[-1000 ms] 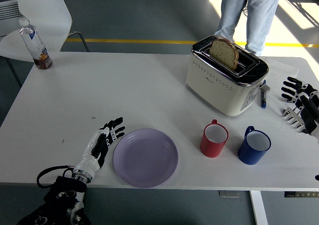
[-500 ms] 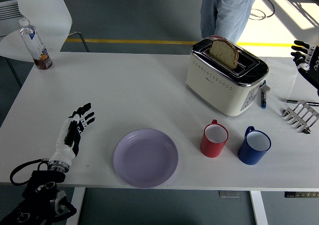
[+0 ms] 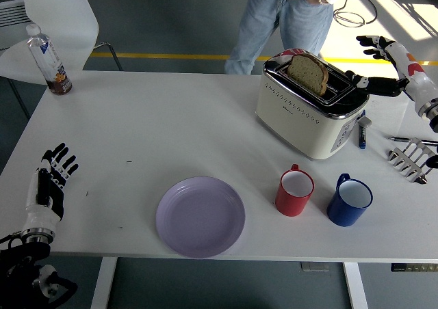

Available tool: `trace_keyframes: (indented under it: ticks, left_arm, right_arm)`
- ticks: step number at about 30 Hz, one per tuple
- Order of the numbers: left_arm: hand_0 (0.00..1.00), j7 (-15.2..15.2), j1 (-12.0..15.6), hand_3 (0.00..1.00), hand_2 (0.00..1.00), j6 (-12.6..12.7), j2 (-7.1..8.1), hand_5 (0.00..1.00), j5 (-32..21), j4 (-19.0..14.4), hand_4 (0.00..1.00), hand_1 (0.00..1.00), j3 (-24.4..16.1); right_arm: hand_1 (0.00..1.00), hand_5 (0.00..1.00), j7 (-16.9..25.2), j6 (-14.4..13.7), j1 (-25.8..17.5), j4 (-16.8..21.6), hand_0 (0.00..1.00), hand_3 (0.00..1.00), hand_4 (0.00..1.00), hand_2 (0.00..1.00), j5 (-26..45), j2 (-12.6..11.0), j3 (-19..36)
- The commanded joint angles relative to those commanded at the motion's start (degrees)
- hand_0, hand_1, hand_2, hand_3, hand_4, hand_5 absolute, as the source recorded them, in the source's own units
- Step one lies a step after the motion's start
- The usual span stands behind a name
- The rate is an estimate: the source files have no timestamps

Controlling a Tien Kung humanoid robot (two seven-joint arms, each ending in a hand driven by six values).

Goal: Push plate across desktop,pick up the break from the machine,place the break in the plate

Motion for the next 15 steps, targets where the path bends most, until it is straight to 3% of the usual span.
trace_keyframes:
  ticks: [4, 5, 10, 11, 15]
  left_arm:
    - [0.812, 0.15, 0.48, 0.816, 0.892, -0.07, 0.0, 0.998, 0.35, -0.99, 0.535, 0.826, -1.18]
    - [0.813, 0.17, 0.52, 0.812, 0.89, -0.06, 0.0, 0.998, 0.41, -1.16, 0.533, 0.826, -1.34]
    - [0.813, 0.23, 0.3, 0.812, 0.89, 0.02, 0.0, 0.998, 0.41, -1.02, 0.533, 0.826, -0.76]
    - [0.812, 0.23, 0.25, 0.808, 0.89, 0.02, 0.0, 0.998, 0.41, -1.0, 0.537, 0.826, -0.64]
    - [0.812, 0.19, -0.06, 0.808, 0.89, 0.06, 0.0, 0.998, 0.35, -0.92, 0.537, 0.826, -0.41]
  right_arm:
    - [0.839, 0.212, -0.66, -0.92, 4.23, -4.25, 0.874, 0.859, 0.766, 0.867, -0.06, 1.78, -3.25]
    - [0.774, 0.209, -0.8, -1.0, 5.1, -5.04, 0.82, 0.83, 0.774, 0.78, -0.05, 2.06, -3.82]
    - [0.774, 0.209, -2.07, -0.89, 10.4, -10.27, 0.82, 0.83, 0.774, 0.78, -0.99, 4.28, -6.81]
    - [0.729, 0.207, -2.24, -0.92, 11.16, -11.07, 0.788, 0.807, 0.78, 0.704, -1.04, 4.73, -7.34]
    - [0.729, 0.207, -2.91, -0.87, 15.14, -15.01, 0.788, 0.807, 0.78, 0.704, -1.38, 6.61, -9.8]
